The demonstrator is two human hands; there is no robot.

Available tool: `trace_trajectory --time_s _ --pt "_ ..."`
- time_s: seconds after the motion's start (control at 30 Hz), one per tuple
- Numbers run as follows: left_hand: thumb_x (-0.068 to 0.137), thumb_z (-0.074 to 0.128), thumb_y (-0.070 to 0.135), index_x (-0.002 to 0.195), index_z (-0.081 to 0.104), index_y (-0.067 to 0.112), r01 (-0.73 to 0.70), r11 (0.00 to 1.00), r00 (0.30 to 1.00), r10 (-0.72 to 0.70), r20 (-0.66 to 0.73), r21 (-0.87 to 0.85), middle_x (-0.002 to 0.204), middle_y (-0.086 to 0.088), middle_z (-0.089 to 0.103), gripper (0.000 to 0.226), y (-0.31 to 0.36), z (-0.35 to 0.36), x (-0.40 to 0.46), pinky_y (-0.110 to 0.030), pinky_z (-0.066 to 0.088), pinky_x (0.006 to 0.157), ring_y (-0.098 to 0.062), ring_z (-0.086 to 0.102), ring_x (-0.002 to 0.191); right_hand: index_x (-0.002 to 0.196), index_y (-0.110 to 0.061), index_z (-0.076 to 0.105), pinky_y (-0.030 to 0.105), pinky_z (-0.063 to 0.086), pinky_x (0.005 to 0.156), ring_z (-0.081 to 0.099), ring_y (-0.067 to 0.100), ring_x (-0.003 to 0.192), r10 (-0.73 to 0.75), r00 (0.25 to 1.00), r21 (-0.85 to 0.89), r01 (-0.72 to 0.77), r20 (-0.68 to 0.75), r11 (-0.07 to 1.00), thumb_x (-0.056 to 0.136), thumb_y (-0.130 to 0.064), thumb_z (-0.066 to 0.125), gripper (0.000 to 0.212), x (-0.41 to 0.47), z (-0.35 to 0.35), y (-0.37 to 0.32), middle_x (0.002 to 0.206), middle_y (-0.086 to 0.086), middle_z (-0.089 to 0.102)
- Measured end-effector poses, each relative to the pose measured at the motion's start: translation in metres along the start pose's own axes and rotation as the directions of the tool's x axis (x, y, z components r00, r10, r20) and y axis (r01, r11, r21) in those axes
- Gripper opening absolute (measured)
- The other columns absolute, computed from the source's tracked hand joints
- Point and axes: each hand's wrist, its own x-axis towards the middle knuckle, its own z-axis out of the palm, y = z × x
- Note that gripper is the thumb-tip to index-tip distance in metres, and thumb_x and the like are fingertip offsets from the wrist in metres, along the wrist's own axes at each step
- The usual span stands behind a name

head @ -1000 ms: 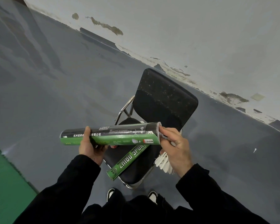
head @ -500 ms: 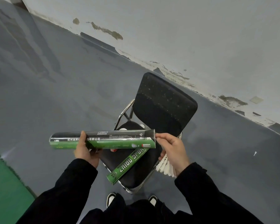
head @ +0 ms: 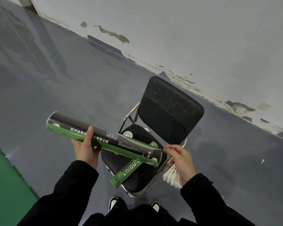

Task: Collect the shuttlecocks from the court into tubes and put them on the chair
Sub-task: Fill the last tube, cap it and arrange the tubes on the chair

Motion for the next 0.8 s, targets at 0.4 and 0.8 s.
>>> trace_trajectory --time_s 0.4,0.8 --pt "0.081 0.087 0.034 0.152 0.02 0.035 -0.603 0.448 0.77 0.112 0.628 0.66 0.127 0.01 0.062 0.098 -0.013 0.01 -0.04 -0.036 0.051 0.094 -0.01 0.065 0.109 0.117 -0.028 0.073 0.014 0.046 0.066 0.06 0.003 0.072 -0.731 0.632 -0.322 0.77 0.259 0.551 0.098 -0.022 0.065 0.022 -0.05 0.014 -0.088 0.111 -0.018 0.067" --pt "0.08 0.072 0.06 0.154 0.002 0.047 -0.793 0.145 0.593 -0.034 0.804 0.592 0.149 -0.001 0.051 0.102 -0.018 0.002 -0.045 -0.036 0.049 0.099 -0.024 0.06 0.121 0.1 -0.031 0.07 0.038 0.052 0.069 0.059 0.007 0.078 -0.498 0.443 -0.525 0.851 0.746 -0.029 0.097 -0.05 0.042 0.034 -0.034 0.014 -0.116 0.09 -0.013 0.064"
